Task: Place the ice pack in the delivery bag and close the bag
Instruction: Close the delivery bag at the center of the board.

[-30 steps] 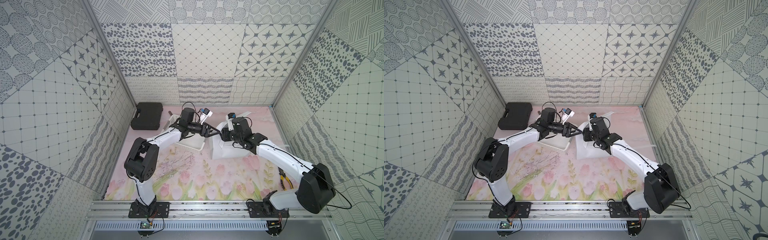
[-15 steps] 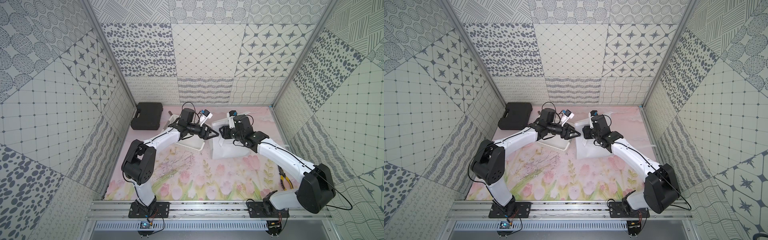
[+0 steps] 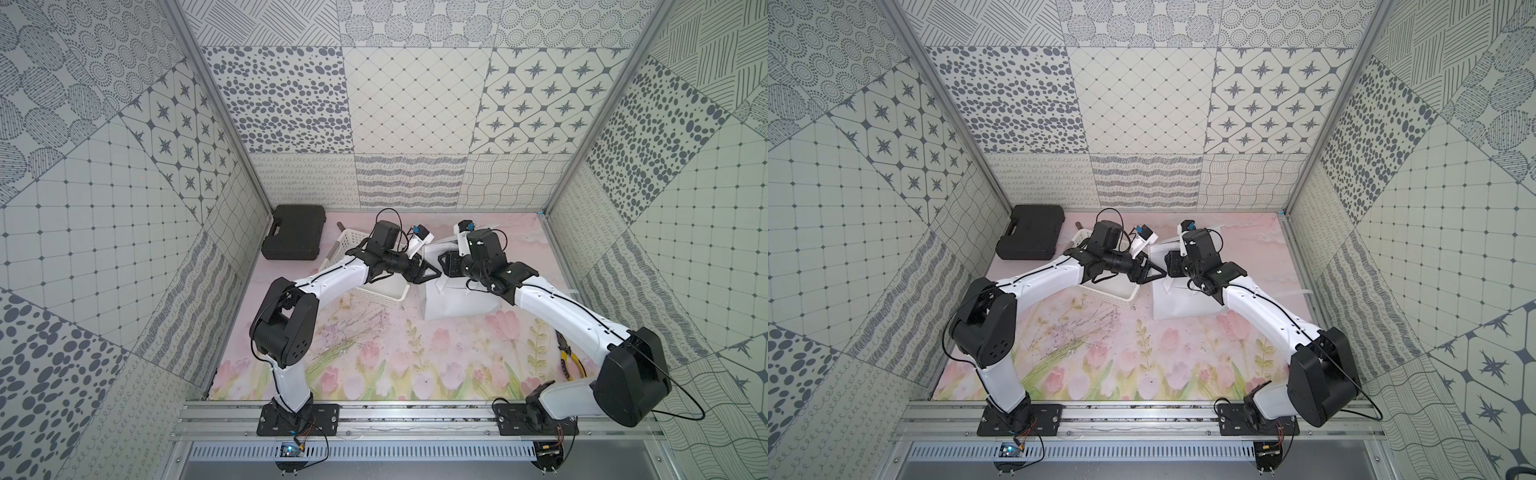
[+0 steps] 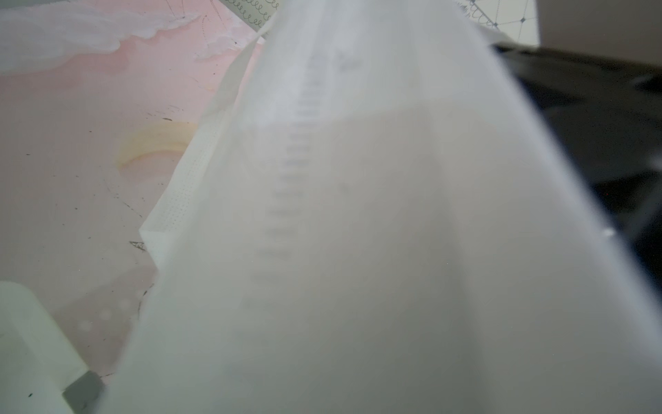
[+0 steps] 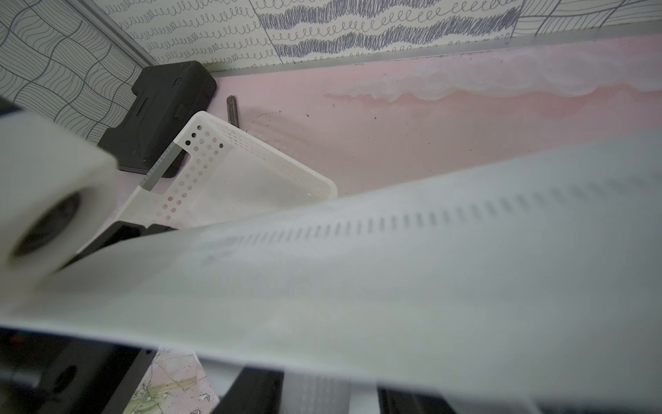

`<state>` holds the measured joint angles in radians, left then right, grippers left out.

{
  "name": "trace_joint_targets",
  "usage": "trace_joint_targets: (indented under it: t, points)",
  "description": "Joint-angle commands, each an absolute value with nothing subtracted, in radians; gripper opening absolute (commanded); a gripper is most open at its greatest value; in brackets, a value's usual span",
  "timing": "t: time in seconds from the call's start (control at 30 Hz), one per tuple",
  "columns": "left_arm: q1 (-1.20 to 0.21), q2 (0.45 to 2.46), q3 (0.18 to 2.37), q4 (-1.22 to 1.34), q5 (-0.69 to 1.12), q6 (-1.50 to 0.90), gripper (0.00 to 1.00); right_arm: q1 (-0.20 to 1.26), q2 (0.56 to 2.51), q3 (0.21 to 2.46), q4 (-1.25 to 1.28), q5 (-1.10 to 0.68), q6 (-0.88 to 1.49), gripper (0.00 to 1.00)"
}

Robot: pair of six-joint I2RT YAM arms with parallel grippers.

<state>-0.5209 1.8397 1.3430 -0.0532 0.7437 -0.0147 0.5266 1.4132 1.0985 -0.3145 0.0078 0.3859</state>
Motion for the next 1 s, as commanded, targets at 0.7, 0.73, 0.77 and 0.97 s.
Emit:
trace_joint_targets:
  t: [0.7, 0.73, 0.77, 0.97]
  points:
    - [-0.577, 1.848, 1.356, 0.018, 0.559, -0.006, 0.29, 0.521, 1.269, 1.012, -0.316, 0.032, 0.372, 0.51]
    - [-0.577, 1.843, 1.348, 0.019, 0.551, -0.006, 0.29, 0.522, 1.266, 1.01, -0.316, 0.031, 0.373, 0.51]
    - [-0.578, 1.837, 1.338, 0.028, 0.546, -0.005, 0.25, 0.521, 1.262, 1.01, -0.317, 0.032, 0.374, 0.51]
    - [-0.578, 1.821, 1.335, 0.032, 0.537, -0.021, 0.11, 0.522, 1.195, 1.002, -0.388, 0.039, 0.369, 0.51]
